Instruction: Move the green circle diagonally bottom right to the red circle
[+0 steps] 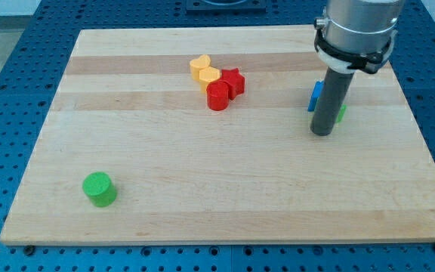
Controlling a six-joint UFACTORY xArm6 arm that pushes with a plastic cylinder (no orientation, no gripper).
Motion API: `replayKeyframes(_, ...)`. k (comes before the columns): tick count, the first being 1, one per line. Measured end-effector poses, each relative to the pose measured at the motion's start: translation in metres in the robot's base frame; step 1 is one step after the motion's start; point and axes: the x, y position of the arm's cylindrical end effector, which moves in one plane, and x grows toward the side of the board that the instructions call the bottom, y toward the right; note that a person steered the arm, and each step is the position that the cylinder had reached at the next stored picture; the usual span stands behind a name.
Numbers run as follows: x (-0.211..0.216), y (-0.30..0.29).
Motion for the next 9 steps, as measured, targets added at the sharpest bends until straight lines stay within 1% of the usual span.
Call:
replayKeyframes(1,0.005,-0.063)
replayKeyframes(4,0.038,-0.390)
replayKeyframes(5,0.040,-0.425)
replayKeyframes(6,0.091,-0.427)
replayKeyframes(7,0.121,-0.427)
replayKeyframes(8,0.124,-0.420)
replayKeyframes(9,0.124,-0.380)
